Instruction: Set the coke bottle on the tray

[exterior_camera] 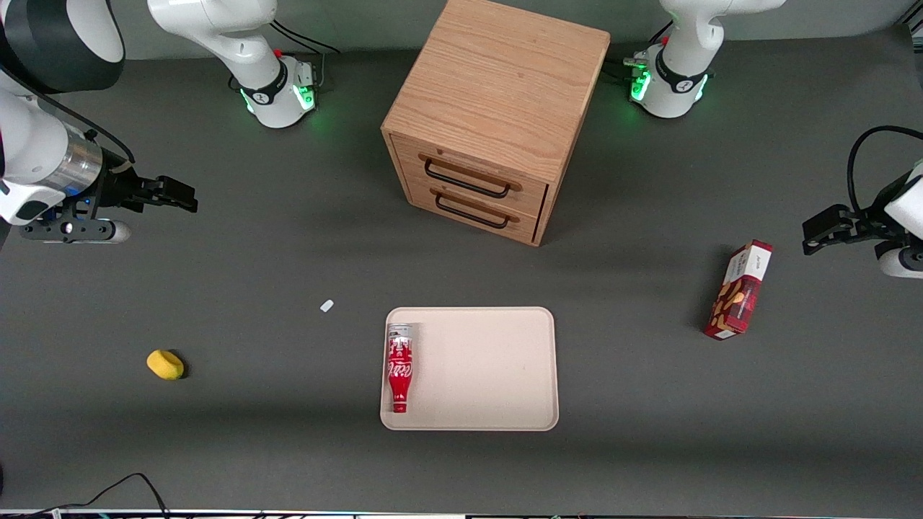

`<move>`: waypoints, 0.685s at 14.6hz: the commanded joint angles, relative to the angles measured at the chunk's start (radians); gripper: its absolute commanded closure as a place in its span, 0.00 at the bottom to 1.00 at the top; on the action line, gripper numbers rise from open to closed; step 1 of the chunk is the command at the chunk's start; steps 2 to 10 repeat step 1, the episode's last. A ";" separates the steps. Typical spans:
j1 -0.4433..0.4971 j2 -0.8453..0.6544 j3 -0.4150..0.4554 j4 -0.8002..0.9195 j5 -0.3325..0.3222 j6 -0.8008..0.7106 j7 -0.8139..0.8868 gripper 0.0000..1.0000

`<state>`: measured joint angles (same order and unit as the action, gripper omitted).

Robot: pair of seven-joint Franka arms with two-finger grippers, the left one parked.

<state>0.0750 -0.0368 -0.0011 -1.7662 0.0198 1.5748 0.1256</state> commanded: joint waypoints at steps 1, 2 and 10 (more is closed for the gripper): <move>-0.017 -0.011 0.016 -0.001 -0.015 0.013 0.008 0.00; -0.017 -0.011 0.016 -0.001 -0.015 0.013 0.008 0.00; -0.017 -0.011 0.016 -0.001 -0.015 0.013 0.008 0.00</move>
